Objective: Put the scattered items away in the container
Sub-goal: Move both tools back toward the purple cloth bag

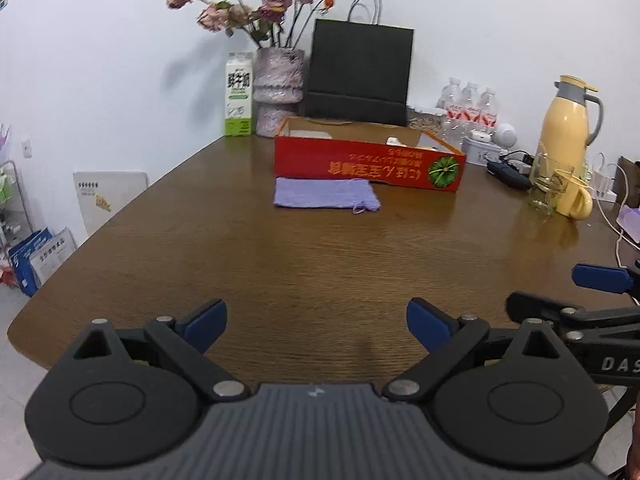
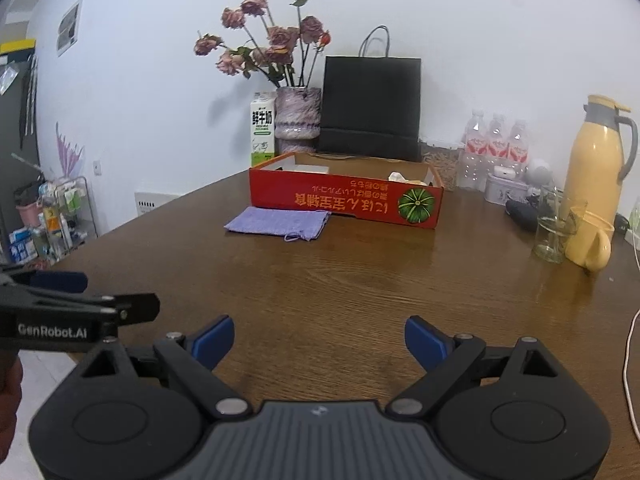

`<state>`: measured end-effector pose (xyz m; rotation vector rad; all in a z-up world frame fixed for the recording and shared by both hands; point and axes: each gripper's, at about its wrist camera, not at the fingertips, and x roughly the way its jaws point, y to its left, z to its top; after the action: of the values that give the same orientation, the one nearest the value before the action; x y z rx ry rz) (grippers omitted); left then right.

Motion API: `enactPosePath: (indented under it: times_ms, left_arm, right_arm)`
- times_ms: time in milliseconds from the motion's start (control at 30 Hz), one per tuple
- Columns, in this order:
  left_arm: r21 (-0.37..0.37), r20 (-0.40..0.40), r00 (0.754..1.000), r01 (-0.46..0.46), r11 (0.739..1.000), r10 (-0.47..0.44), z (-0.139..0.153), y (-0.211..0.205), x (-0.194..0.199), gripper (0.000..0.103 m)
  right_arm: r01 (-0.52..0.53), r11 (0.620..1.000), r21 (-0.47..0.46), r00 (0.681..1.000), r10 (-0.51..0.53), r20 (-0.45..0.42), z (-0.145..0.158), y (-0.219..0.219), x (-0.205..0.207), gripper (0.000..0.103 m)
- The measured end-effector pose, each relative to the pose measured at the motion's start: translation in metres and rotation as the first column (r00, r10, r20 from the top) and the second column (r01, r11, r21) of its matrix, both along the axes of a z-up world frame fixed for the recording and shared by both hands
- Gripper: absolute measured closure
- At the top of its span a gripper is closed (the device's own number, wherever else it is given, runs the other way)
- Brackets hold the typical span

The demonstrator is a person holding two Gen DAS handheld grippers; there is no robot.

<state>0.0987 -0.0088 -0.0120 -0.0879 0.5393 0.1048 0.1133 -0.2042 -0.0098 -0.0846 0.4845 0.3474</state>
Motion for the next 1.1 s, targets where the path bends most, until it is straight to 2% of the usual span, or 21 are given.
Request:
enactPosePath:
  times_ms: [167,400,533,633,767,867,967,1100]
  left_arm:
    - [-0.031,-0.031,0.999,-0.040,0.999,0.039,-0.004,0.011,0.005,0.004]
    - [-0.020,-0.040,0.999,-0.008,1.000,0.007,-0.011,0.010,0.013,0.004]
    - [-0.020,-0.047,0.999,-0.016,1.000,0.015,-0.009,0.020,0.031,0.004]
    - [-0.037,-0.044,0.999,-0.015,0.999,0.013,-0.003,0.034,0.058,0.004]
    - [-0.027,-0.032,0.999,-0.037,0.999,0.036,0.004,0.052,0.105,0.016]
    - [0.007,-0.029,1.000,-0.009,1.000,0.009,0.006,0.057,0.138,0.021]
    - [0.035,-0.041,0.998,0.058,0.998,-0.056,0.005,0.058,0.171,0.024]
    - [0.020,-0.034,0.994,0.109,0.994,-0.108,0.002,0.066,0.213,0.029]
  right_arm:
    - [0.015,1.000,0.021,1.000,-0.014,-0.014,-0.004,-0.002,0.007,0.011]
    - [-0.006,1.000,0.023,1.000,0.007,-0.029,-0.011,0.004,0.015,0.012]
    - [-0.010,0.998,0.065,0.999,0.014,-0.051,-0.014,0.008,0.029,0.013]
    - [-0.019,0.998,0.064,0.998,0.022,-0.050,-0.013,0.014,0.049,0.017]
    - [-0.021,0.994,0.106,0.998,0.028,-0.063,-0.007,0.019,0.089,0.024]
    - [-0.023,0.994,0.110,0.998,0.030,-0.061,-0.003,0.026,0.119,0.026]
    - [-0.033,0.996,0.087,0.998,0.038,-0.050,0.002,0.037,0.154,0.027]
    - [-0.034,0.996,0.082,0.994,0.042,-0.096,0.003,0.055,0.203,0.043]
